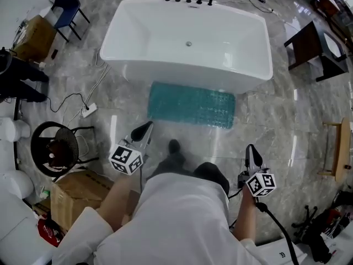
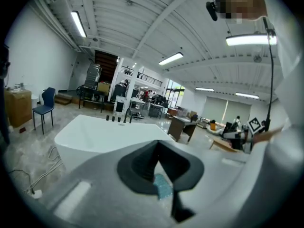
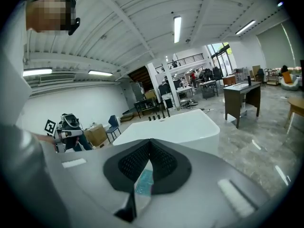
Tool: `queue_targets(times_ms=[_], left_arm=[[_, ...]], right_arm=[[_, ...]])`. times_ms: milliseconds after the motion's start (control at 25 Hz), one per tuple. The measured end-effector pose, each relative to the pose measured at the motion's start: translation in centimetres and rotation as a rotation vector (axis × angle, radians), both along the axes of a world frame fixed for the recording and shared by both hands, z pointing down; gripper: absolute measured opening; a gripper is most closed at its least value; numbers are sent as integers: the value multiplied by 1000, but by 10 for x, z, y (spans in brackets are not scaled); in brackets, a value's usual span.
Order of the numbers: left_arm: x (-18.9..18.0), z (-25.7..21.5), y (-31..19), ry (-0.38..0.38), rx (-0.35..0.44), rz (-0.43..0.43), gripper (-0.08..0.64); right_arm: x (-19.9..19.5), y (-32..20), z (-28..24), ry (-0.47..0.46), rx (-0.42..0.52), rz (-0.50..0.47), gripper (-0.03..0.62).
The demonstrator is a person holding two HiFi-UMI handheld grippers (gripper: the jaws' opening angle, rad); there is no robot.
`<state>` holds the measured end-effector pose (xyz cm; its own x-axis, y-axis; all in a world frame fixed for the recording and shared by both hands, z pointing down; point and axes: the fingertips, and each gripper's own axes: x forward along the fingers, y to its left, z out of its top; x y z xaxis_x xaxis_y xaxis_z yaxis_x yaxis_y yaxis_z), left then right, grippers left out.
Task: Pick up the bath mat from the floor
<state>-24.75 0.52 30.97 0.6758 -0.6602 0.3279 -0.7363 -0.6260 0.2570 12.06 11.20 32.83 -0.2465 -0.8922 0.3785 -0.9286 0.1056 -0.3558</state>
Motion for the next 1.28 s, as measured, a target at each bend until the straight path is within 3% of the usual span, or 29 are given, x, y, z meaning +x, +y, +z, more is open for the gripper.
queue_targets(times_ms=[360,680,960,1280], left_arm=[[9,37,-45,19,-70,-55,2],[47,88,-79,20,-106,-130,3],[69,181,-117,-13,-150,-178,3],[59,319,-147,-88,-177,-184,3]], right_arm=[[19,-44,37,11,-88,13,6],[53,-102,100,31,-149,-83,6],[87,-156,195,46,-202,-124,6],[104,-190,333,46,-254,-118,29]])
